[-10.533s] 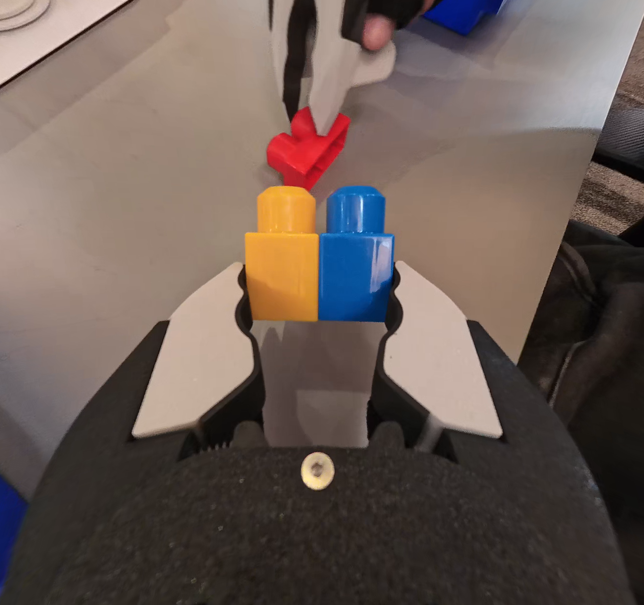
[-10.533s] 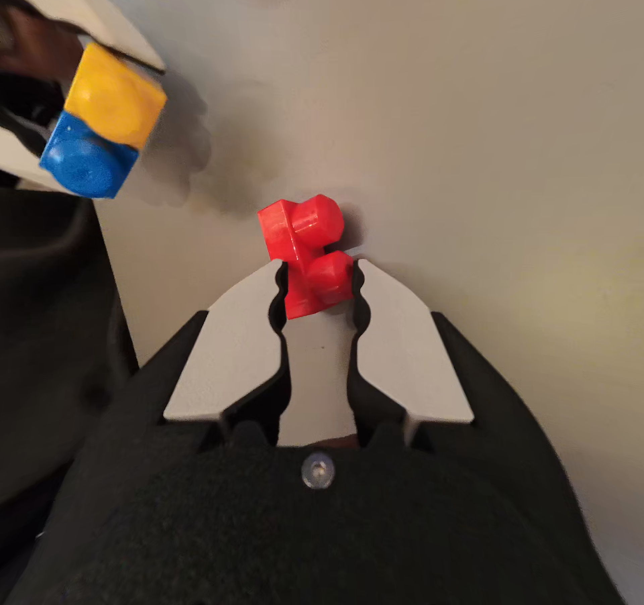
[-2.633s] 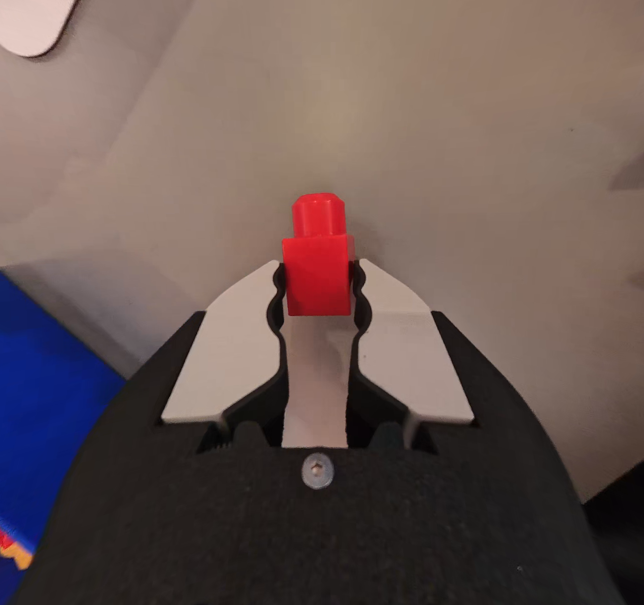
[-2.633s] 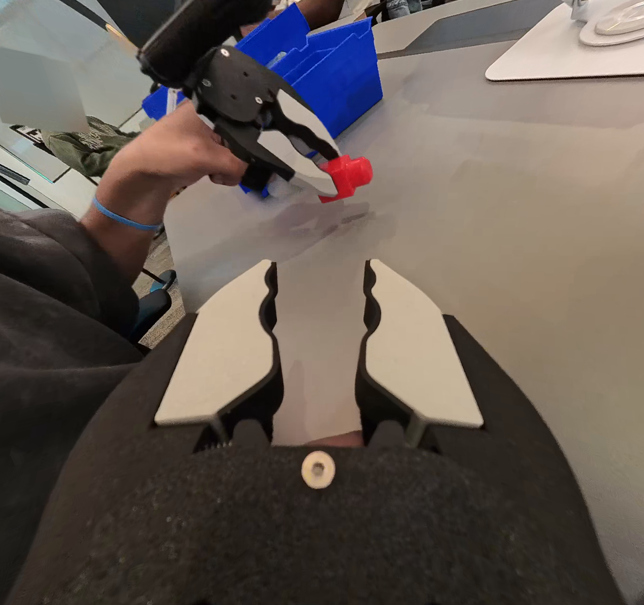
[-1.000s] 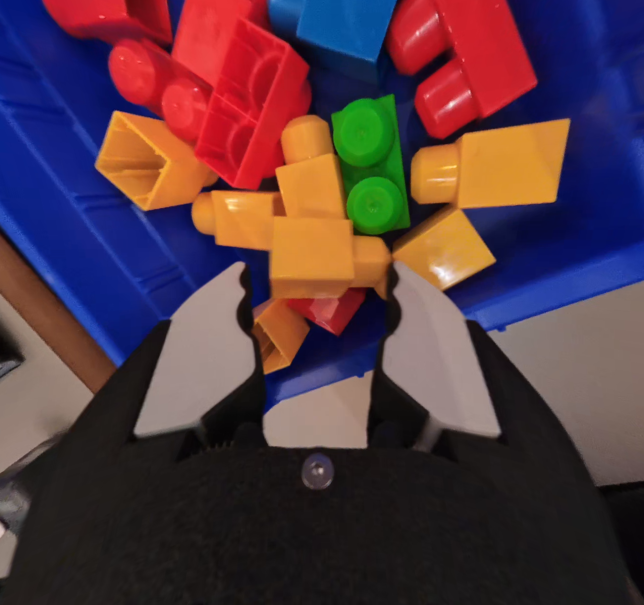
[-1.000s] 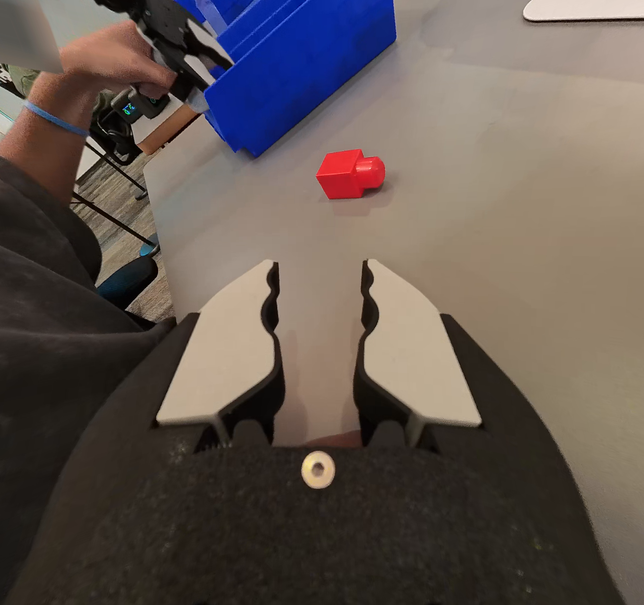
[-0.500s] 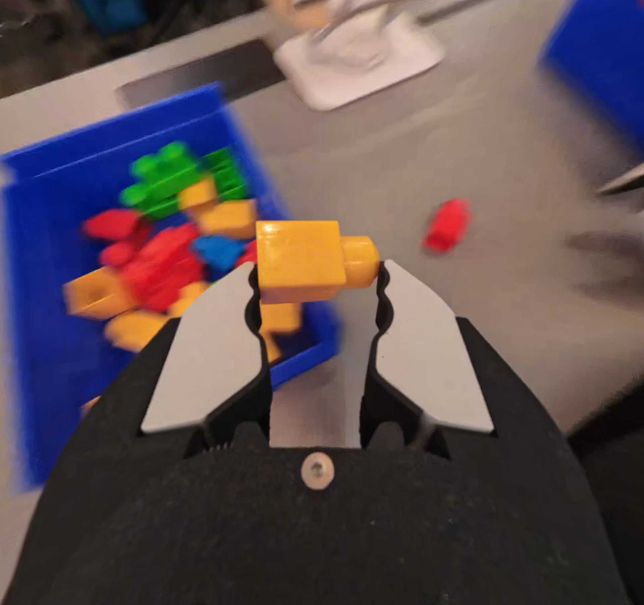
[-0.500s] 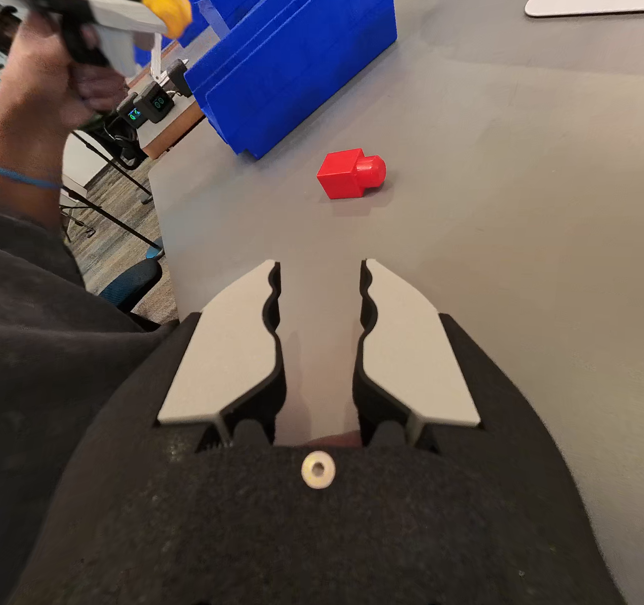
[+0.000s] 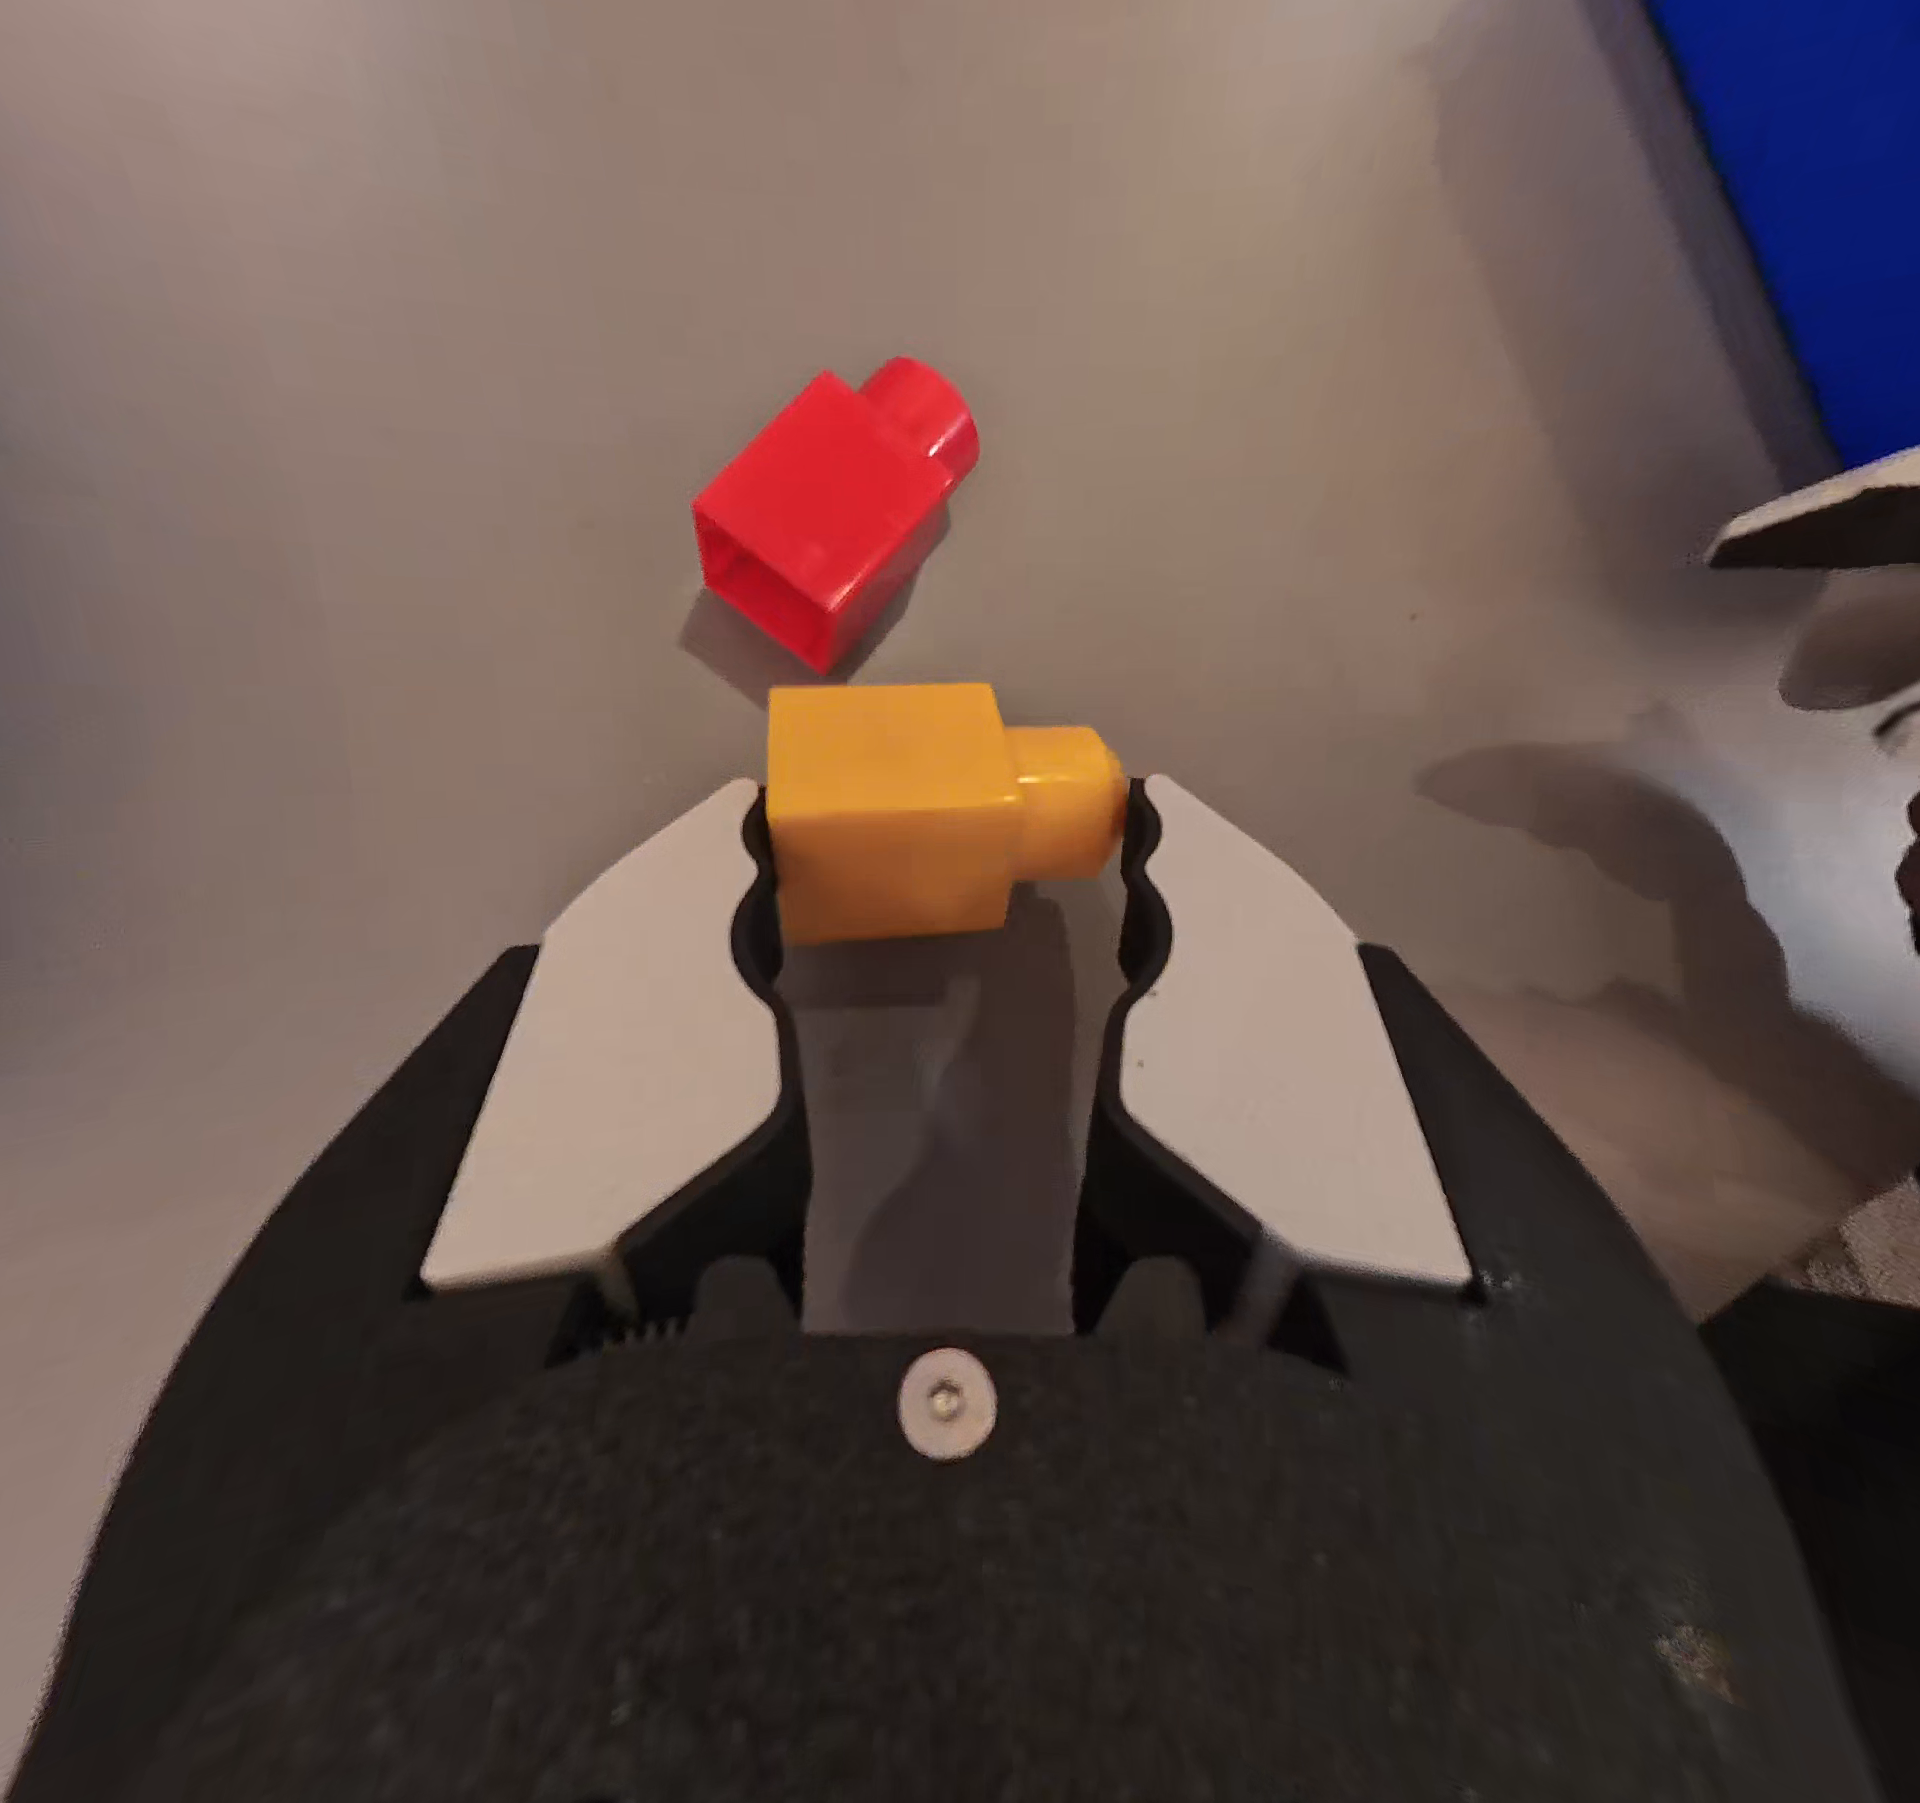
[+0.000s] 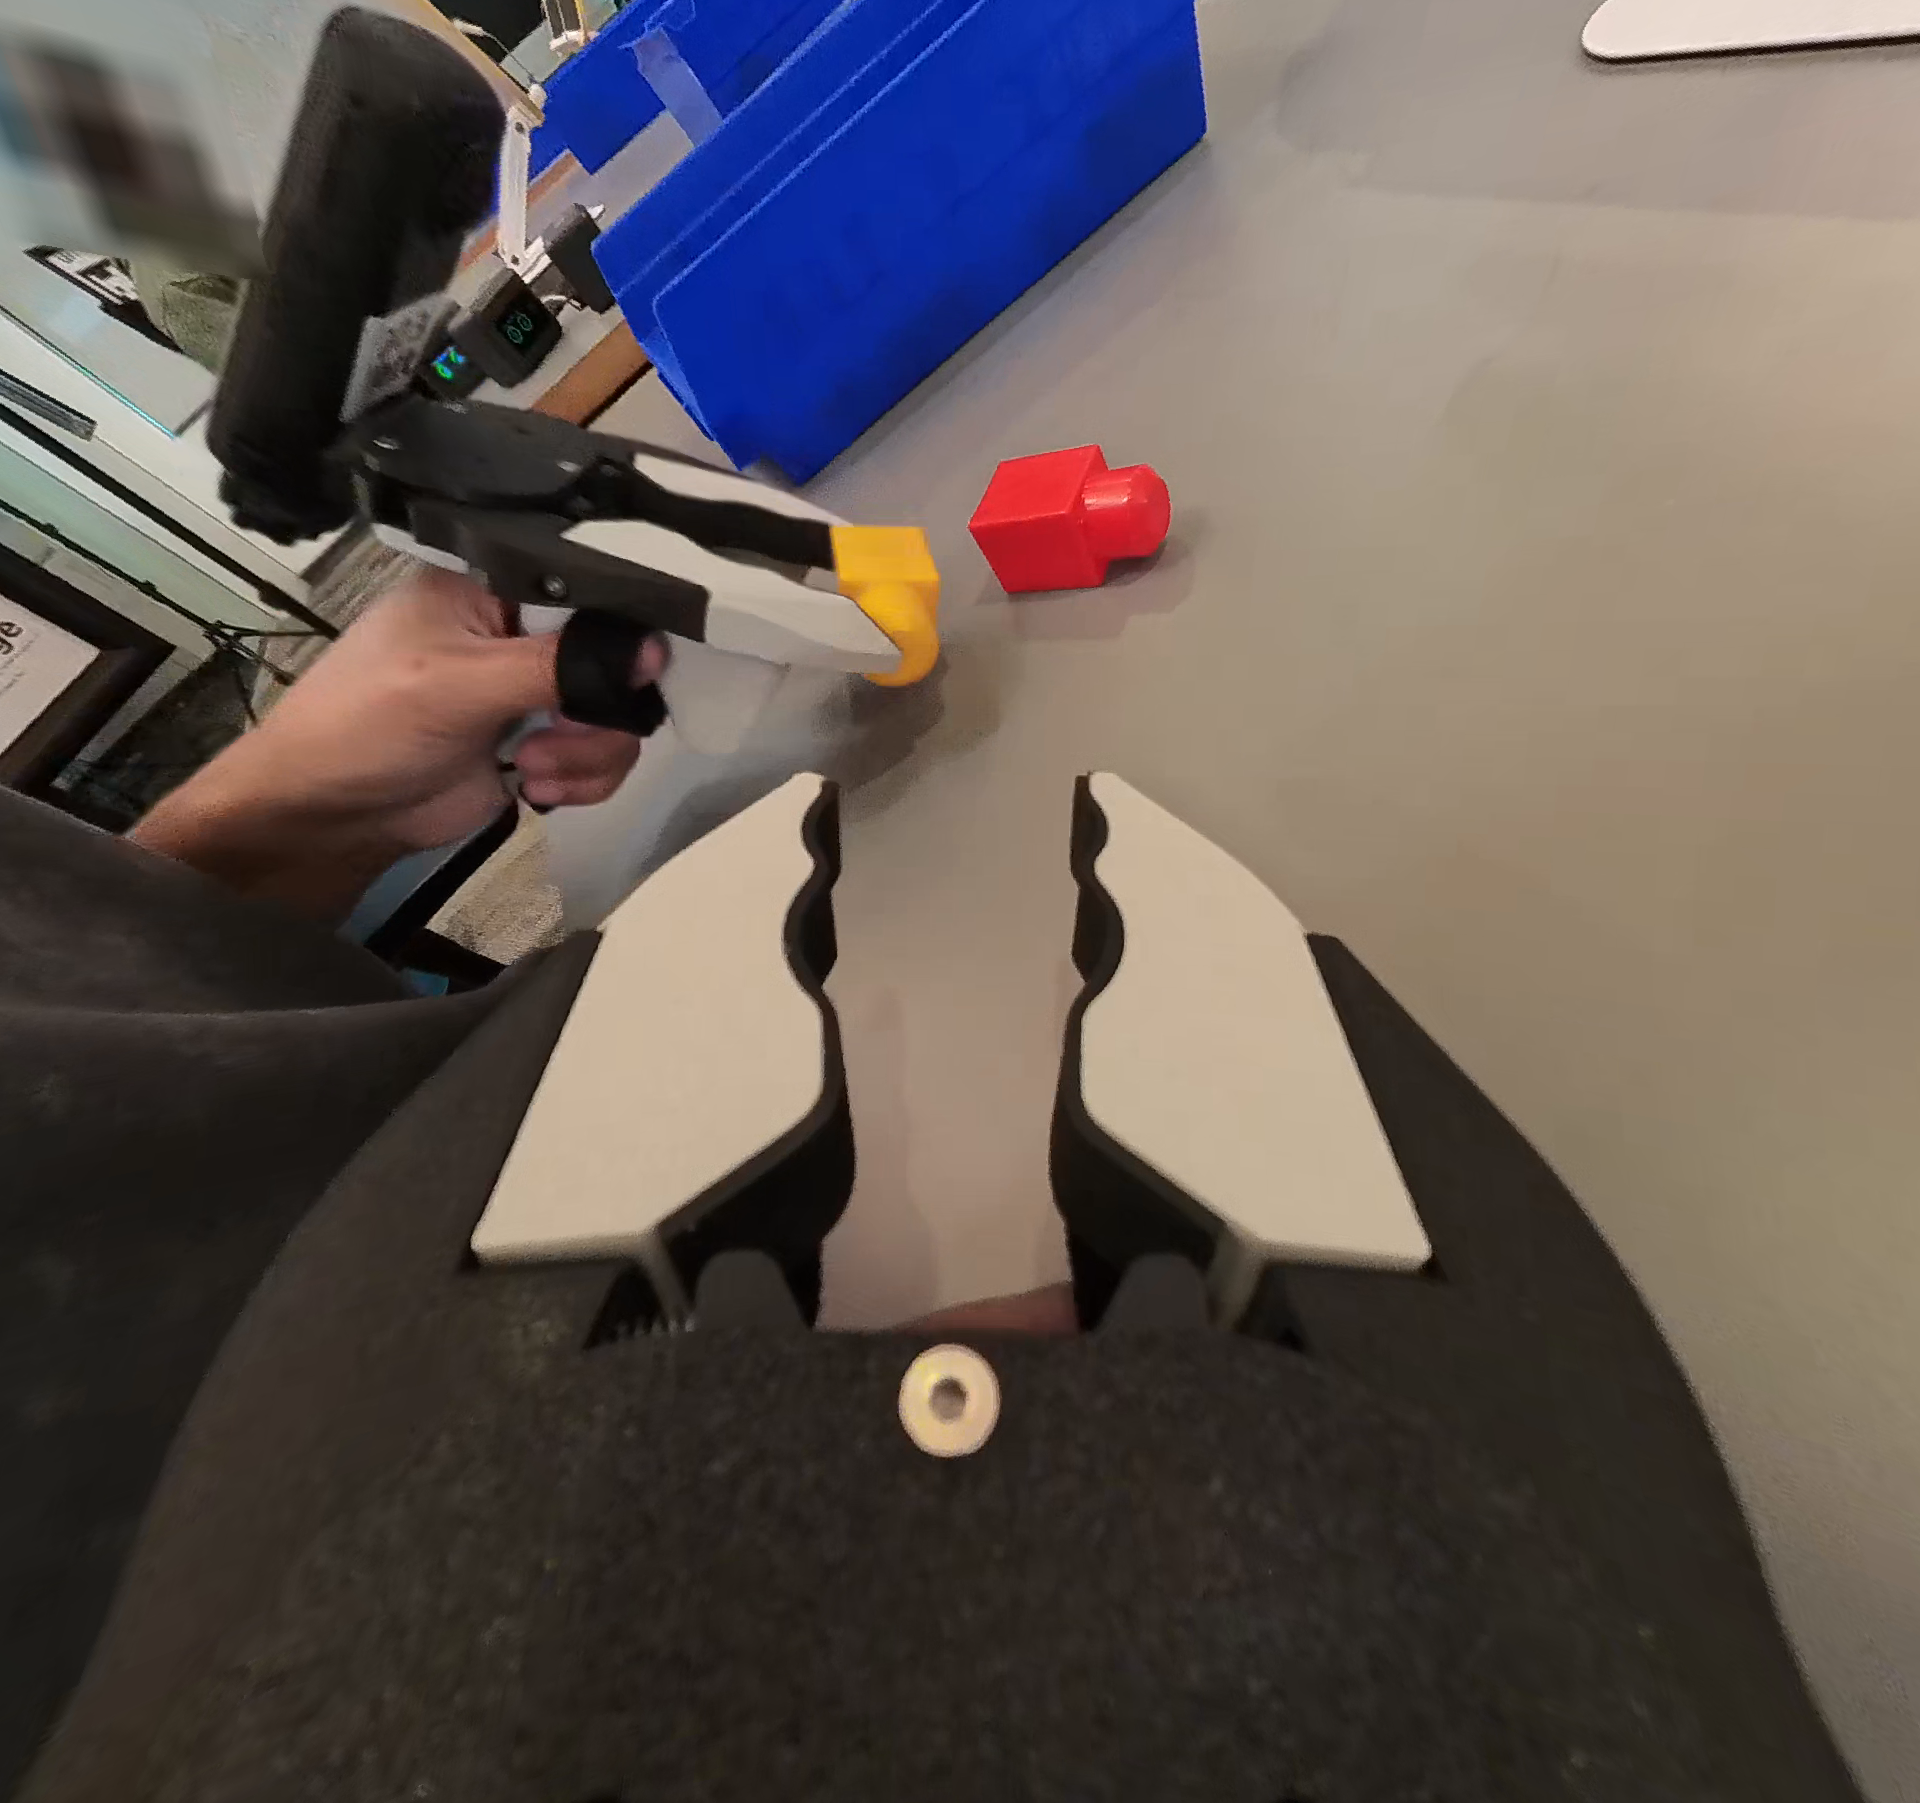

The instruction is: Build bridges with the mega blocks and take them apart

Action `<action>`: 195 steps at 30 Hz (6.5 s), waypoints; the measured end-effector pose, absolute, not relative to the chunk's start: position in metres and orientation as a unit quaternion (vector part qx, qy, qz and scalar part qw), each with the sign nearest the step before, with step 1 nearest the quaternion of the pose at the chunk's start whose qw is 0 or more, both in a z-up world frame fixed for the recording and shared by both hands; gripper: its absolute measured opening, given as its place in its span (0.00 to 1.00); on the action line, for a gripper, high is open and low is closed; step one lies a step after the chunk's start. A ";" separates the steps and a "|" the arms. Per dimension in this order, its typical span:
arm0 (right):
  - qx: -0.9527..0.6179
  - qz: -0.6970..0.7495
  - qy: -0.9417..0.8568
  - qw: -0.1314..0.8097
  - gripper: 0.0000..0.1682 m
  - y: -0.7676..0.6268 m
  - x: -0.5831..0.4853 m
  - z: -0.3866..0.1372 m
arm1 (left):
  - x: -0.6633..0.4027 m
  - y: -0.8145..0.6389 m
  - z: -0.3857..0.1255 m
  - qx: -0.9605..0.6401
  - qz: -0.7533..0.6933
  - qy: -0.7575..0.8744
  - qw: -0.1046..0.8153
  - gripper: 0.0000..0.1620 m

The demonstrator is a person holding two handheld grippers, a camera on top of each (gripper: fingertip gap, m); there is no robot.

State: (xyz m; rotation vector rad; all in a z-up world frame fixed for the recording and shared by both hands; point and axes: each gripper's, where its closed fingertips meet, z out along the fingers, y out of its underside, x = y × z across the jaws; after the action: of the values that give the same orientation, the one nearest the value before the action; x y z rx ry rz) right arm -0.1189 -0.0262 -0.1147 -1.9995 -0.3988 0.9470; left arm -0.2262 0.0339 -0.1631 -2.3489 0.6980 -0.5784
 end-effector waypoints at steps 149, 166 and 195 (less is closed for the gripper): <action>-0.825 0.343 -0.190 0.406 0.24 -0.043 -0.117 -0.128 | -0.214 0.083 -0.190 -0.741 -0.121 0.638 0.172 0.61; -0.826 0.343 -0.190 0.404 0.24 -0.044 -0.116 -0.128 | -0.210 0.080 -0.193 -0.736 -0.123 0.645 0.168 0.47; -0.829 0.335 -0.200 0.400 0.23 -0.047 -0.116 -0.129 | -0.209 0.084 -0.188 -0.732 -0.118 0.647 0.176 0.49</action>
State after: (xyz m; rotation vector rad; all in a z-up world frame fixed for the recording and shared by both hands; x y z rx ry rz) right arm -0.1158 -0.0469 -0.1286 -2.0974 -0.5053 0.8476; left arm -0.2087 0.0839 -0.1882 -2.0741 1.8336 -0.3347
